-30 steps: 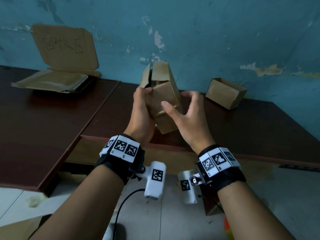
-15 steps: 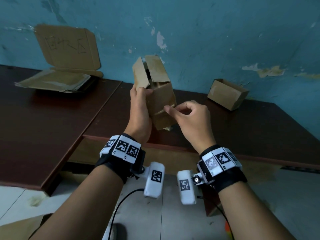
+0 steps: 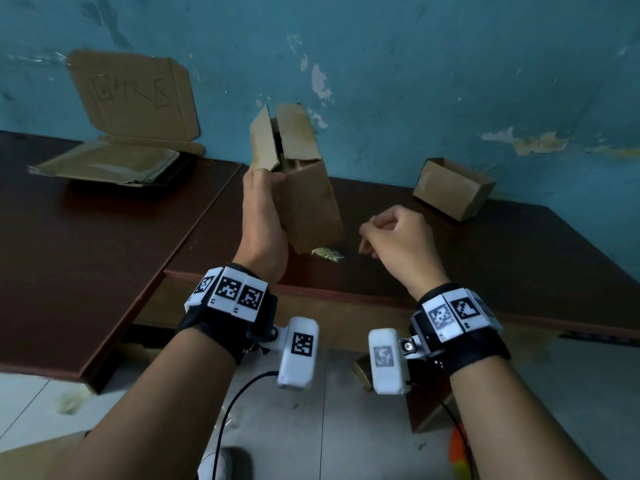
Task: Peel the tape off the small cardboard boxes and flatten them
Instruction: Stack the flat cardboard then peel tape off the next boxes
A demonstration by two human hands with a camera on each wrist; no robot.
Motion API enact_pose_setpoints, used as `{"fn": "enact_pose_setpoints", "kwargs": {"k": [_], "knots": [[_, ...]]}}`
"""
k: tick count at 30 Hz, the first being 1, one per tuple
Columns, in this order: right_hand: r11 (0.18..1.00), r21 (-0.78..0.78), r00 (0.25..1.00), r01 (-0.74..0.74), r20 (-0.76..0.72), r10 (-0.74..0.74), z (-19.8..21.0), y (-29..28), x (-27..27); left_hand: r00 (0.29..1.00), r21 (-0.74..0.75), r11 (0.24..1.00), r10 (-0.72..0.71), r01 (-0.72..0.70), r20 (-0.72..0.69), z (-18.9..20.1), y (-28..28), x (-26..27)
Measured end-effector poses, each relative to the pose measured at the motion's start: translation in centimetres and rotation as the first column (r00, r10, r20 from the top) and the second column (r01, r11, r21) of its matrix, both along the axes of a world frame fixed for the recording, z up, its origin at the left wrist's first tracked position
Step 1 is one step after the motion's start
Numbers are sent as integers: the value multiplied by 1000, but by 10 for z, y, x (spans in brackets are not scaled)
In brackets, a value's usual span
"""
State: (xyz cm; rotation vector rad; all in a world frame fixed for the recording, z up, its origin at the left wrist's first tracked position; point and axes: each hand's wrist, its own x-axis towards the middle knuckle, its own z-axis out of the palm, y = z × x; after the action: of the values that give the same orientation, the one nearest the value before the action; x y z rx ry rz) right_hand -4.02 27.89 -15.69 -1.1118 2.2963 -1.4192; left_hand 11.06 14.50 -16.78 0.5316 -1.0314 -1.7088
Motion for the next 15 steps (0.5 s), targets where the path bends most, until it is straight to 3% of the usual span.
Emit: {"fn": "enact_pose_setpoints", "kwargs": {"k": [2,5,10,15], "knots": [[984,170,998,43,-41,-37,-5,1,-4,1000,-24,1000,-4,5,15,-1,1,-1],[953,292,996,76,-67,-59,-16,1,-6,999,-35,999,-7,8,42,-2,4,-3],[921,373,978,115,-205,-40,-31,-5,-6,996,-62,998,-7,13,93,-1,9,-3],[925,356,977,132,-206,-61,-26,-3,-5,993,-107,994,-21,34,116,4,17,-2]]}}
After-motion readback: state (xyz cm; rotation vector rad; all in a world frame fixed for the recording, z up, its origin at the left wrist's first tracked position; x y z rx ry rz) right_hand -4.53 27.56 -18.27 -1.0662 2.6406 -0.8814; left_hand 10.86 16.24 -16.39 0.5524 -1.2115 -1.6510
